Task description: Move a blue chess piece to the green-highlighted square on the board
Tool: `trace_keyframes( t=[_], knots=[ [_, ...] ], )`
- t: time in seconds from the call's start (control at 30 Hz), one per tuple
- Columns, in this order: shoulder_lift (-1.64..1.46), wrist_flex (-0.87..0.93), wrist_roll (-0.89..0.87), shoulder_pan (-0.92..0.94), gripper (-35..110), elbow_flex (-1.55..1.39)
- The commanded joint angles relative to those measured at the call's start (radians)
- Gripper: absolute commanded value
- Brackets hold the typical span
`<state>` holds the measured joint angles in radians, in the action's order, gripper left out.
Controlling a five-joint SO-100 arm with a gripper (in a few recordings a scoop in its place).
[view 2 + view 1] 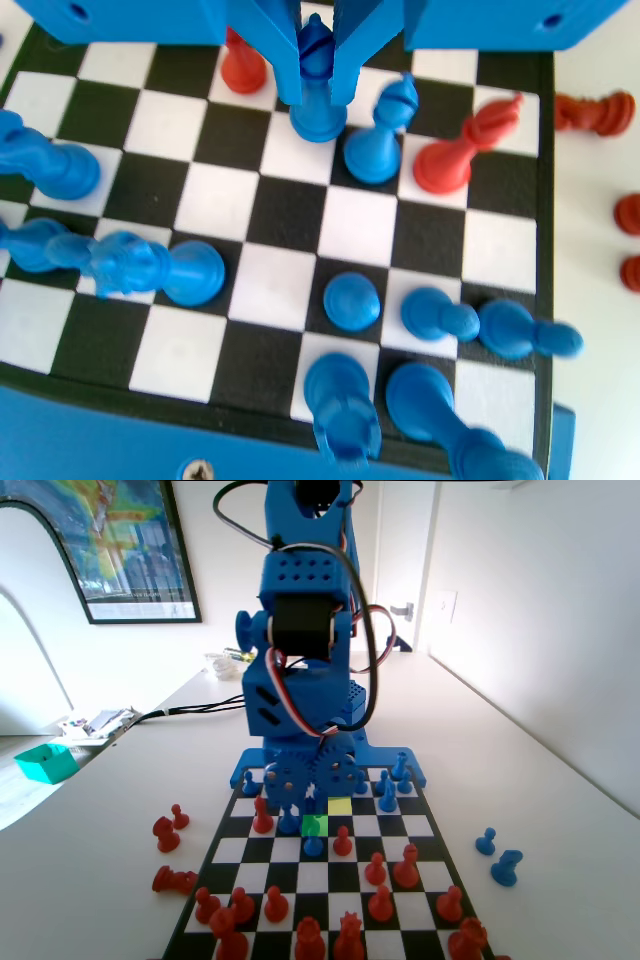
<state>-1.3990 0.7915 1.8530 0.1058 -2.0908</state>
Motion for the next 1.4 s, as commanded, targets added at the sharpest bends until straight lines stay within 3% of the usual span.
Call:
trace_keyframes(
  t=[0.0, 0.73, 1.1, 1.37],
  knots=[
    [-0.028, 0.002, -0.012, -0.014, 1, -0.003],
    [-0.031, 0.003, 0.018, -0.003, 1, -0.031],
    [-0.031, -0.008, 0.012, 0.008, 14, -0.028],
    [-0.058, 0.179, 0.012, 0.003, 14, 0.092]
  ],
)
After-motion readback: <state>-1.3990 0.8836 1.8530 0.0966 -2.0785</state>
